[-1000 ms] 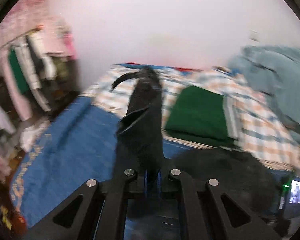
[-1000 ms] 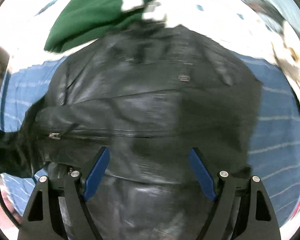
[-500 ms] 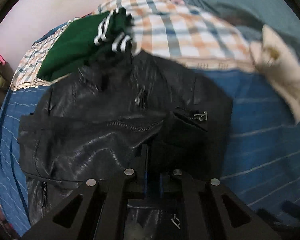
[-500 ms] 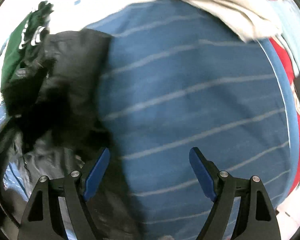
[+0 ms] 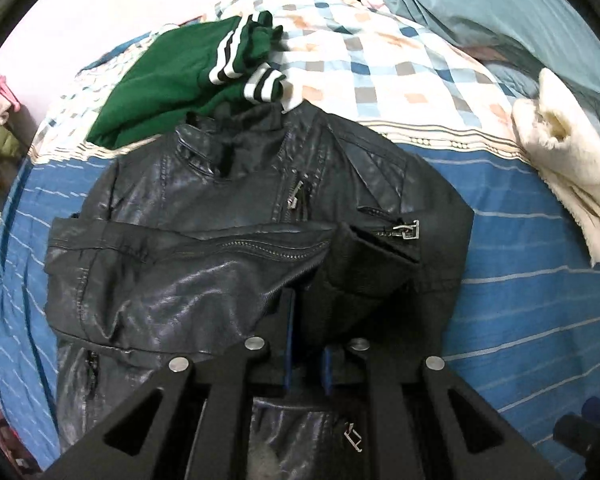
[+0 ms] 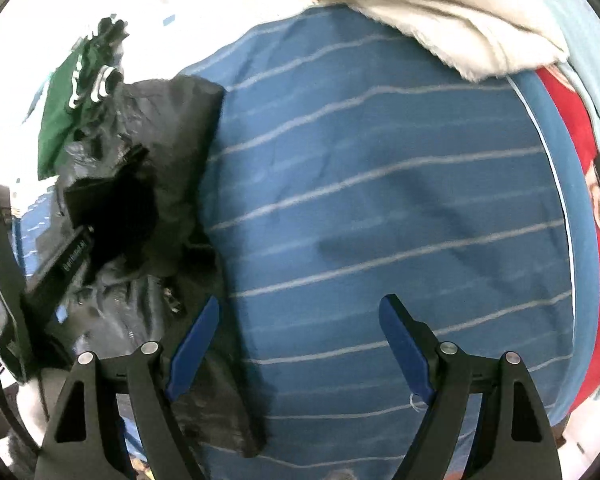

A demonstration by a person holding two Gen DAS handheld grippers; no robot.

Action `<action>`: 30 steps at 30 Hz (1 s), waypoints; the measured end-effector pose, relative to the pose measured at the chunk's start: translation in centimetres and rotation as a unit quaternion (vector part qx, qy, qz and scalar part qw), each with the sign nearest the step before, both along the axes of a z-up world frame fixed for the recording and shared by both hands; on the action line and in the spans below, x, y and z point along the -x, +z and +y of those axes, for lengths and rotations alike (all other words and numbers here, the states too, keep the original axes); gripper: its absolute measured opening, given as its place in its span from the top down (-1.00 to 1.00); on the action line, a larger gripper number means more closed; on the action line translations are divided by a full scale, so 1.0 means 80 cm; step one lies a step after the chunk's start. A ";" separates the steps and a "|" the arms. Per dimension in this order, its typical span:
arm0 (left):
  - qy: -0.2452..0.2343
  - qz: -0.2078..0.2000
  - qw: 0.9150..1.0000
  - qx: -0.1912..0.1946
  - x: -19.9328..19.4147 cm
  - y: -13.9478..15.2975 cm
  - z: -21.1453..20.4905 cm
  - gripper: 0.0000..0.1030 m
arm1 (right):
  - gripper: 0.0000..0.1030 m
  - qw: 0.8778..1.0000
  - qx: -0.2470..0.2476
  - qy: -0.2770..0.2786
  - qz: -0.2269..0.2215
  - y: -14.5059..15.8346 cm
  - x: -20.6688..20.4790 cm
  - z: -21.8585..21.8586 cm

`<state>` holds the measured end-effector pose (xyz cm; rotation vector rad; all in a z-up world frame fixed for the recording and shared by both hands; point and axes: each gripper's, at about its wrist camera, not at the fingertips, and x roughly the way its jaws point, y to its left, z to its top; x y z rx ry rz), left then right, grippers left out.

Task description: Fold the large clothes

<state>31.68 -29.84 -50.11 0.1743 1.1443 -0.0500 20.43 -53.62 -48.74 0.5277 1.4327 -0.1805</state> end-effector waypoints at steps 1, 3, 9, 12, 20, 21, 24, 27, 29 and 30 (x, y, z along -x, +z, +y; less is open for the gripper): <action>0.003 -0.001 1.000 -0.005 -0.001 -0.001 0.000 0.66 | -0.63 1.000 0.002 0.003 -0.001 0.005 -0.006 0.002; 0.007 0.001 1.000 0.001 -0.003 -0.009 -0.001 -1.00 | -0.63 1.000 0.012 0.009 -0.003 0.010 -0.024 0.009; -0.001 0.028 0.999 -0.025 0.005 -0.038 -0.007 -0.99 | -0.63 1.000 0.012 0.009 0.000 0.012 -0.036 0.011; -0.006 0.018 1.000 -0.003 0.025 -0.008 0.008 -0.99 | -0.63 1.000 0.000 0.004 0.001 0.011 -0.036 0.008; 0.105 -0.033 0.987 -0.115 0.018 0.047 0.177 -0.99 | -0.61 0.994 -0.106 0.015 -0.030 0.010 -0.091 0.034; 0.119 -0.034 0.984 -0.128 0.013 0.043 0.197 -0.99 | -0.57 0.993 -0.113 0.018 -0.037 0.008 -0.102 0.043; 0.178 -0.017 0.970 -0.165 -0.019 0.022 0.272 -0.99 | -0.42 0.991 -0.119 0.038 -0.048 -0.004 -0.143 0.077; 0.223 -0.021 0.959 -0.176 -0.042 0.018 0.328 -0.99 | -0.37 0.992 -0.109 0.062 -0.031 -0.028 -0.183 0.116; 0.244 -0.028 0.953 -0.176 -0.047 0.020 0.350 -0.99 | -0.03 0.993 -0.085 0.082 0.005 -0.053 -0.201 0.140; 0.251 -0.027 0.952 -0.173 -0.049 0.021 0.359 -0.99 | 0.48 0.994 -0.045 0.099 0.029 -0.065 -0.207 0.155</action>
